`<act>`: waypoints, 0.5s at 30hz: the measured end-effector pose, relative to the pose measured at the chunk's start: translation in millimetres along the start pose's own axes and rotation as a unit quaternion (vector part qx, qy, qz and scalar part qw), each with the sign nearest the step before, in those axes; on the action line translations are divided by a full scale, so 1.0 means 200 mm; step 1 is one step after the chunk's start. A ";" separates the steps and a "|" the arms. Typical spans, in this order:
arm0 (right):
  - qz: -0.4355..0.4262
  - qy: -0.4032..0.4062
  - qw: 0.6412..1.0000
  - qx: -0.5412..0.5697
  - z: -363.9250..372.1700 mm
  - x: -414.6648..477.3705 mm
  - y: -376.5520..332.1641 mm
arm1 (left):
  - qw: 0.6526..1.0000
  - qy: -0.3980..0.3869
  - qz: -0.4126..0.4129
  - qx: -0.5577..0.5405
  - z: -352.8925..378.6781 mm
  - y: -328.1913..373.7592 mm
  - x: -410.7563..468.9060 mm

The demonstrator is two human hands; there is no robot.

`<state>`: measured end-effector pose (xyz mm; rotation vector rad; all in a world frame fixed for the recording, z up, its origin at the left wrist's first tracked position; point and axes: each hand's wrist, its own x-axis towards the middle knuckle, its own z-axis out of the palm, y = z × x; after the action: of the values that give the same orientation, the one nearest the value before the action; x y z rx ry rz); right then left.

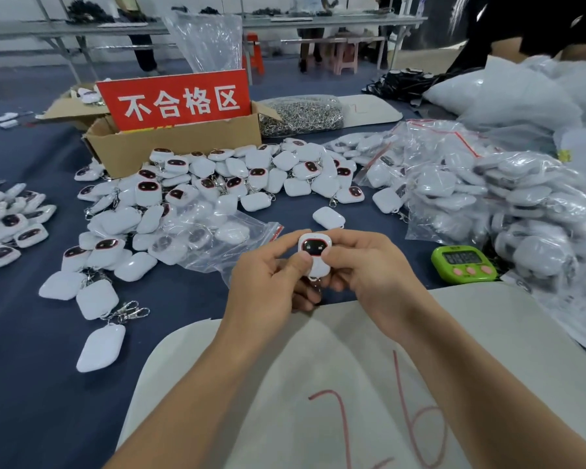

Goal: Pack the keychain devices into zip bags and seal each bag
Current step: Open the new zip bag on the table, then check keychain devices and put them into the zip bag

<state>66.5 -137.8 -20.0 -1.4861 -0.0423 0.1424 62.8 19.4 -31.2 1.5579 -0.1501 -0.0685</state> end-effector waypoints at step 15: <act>-0.015 0.087 0.996 -0.015 0.04 -0.01 -0.01 | 0.985 0.010 0.090 0.150 0.02 -0.02 -0.03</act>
<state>64.2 -130.8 -17.4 -1.5217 0.0745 -0.0128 57.5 16.3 -35.7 1.8370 -0.2962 0.1179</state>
